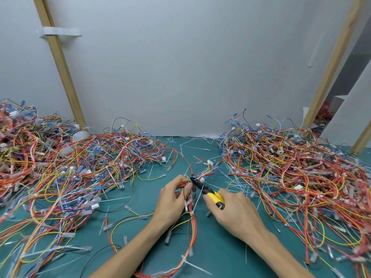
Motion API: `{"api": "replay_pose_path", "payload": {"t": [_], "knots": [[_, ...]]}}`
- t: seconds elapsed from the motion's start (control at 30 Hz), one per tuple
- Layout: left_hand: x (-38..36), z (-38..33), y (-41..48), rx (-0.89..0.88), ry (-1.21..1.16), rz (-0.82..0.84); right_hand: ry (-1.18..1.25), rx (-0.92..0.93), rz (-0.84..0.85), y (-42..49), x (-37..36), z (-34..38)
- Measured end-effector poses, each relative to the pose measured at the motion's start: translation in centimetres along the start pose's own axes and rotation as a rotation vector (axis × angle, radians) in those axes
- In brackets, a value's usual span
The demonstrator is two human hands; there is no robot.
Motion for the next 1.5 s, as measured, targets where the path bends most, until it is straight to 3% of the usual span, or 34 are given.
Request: {"api": "replay_pose_path", "payload": {"t": [0.8, 1.07, 1.33, 1.5], "knots": [[0.14, -0.27, -0.2, 0.022, 0.053, -0.012, -0.051, 0.025, -0.047, -0.02, -0.51, -0.27], [0.11, -0.24, -0.12, 0.055, 0.014, -0.026, 0.069, -0.014, -0.117, -0.07, -0.6, -0.58], [0.53, -0.29, 0.12, 0.122, -0.203, -0.03, 0.388, -0.048, -0.13, 0.34, -0.13, -0.77], [0.6, -0.68, 0.17, 0.151, -0.366, 0.014, 1.042, -0.266, 0.0, 0.57, -0.09, -0.26]]}}
Point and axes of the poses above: each hand's wrist, its own y-axis towards the middle knuckle, its own x-axis out of the back of the hand, z = x × y, the point moved 1 cm from there along y, towards the middle knuckle, and after that the axes turned 4 degrees about y, right-handed, at the moved point
